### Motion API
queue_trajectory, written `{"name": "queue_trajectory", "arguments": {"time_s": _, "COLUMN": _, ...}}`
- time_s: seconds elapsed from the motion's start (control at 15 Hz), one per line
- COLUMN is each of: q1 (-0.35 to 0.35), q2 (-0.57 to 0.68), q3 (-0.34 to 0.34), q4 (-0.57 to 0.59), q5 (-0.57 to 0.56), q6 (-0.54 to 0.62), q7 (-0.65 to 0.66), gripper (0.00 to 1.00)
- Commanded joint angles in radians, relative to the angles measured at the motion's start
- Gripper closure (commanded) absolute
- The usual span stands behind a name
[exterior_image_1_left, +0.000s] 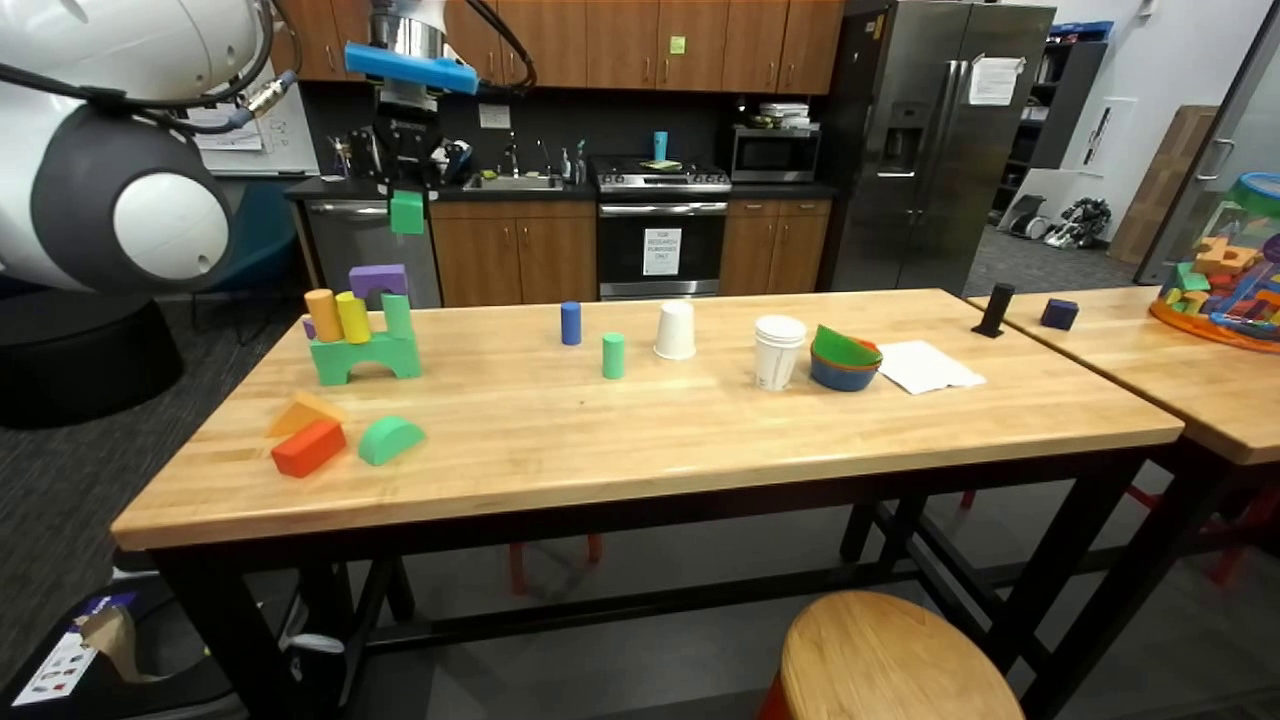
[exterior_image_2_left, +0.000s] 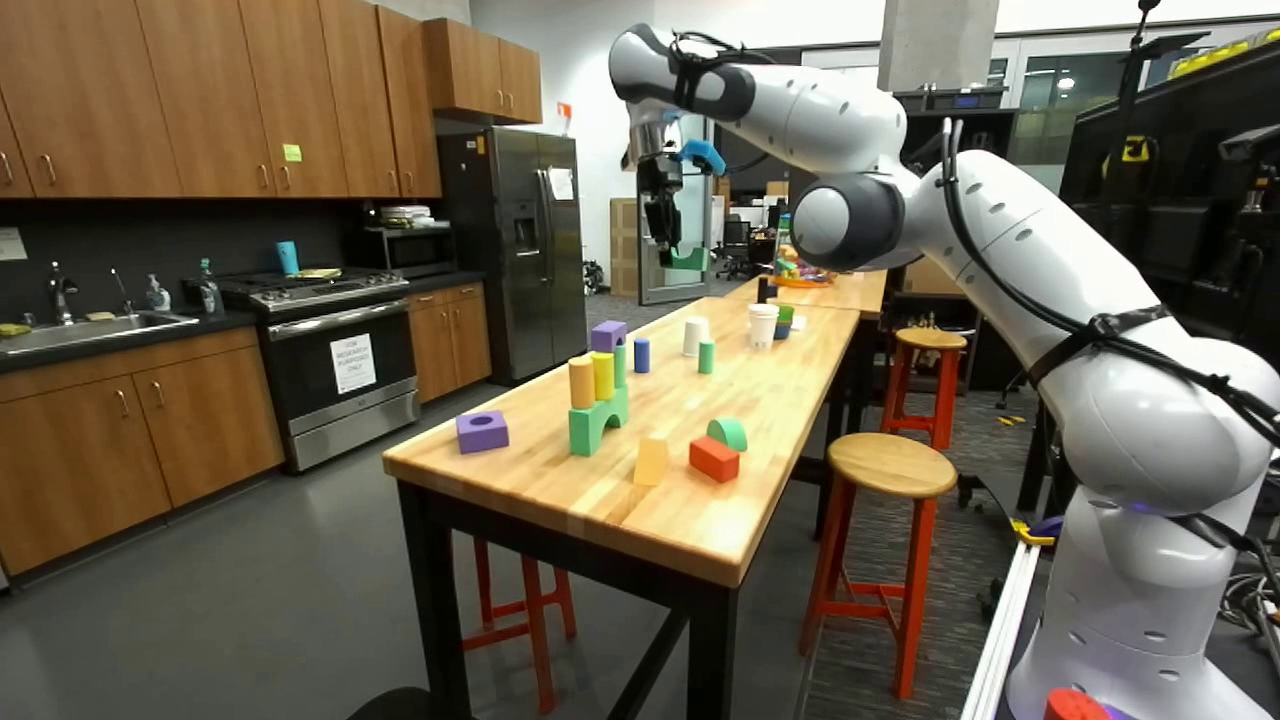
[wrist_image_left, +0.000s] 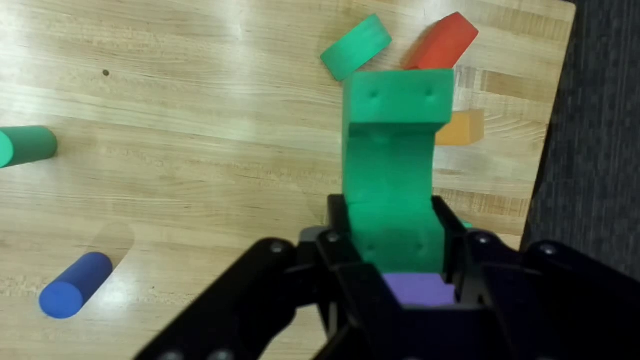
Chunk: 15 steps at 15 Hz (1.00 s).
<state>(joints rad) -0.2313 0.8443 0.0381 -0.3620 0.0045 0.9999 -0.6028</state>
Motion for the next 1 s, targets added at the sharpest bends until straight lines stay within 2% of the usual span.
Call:
{"name": "queue_trajectory", "arguments": {"time_s": 0.0, "q1": 0.001, "q2": -0.009, "q3": -0.004, "q4": -0.016, "q5": 0.004, "q6": 0.006, "q7": 0.0, "gripper": 0.84}}
{"name": "queue_trajectory", "arguments": {"time_s": 0.33, "q1": -0.028, "q2": -0.037, "q3": -0.018, "q4": -0.017, "q5": -0.015, "q6": -0.027, "q7": -0.078, "gripper": 0.84}}
{"name": "queue_trajectory", "arguments": {"time_s": 0.73, "q1": -0.11, "q2": -0.103, "q3": -0.046, "q4": -0.018, "q5": -0.027, "q6": -0.13, "q7": -0.146, "gripper": 0.84}}
{"name": "queue_trajectory", "arguments": {"time_s": 0.93, "q1": -0.127, "q2": -0.116, "q3": -0.065, "q4": -0.031, "q5": -0.048, "q6": -0.184, "q7": -0.179, "gripper": 0.84}}
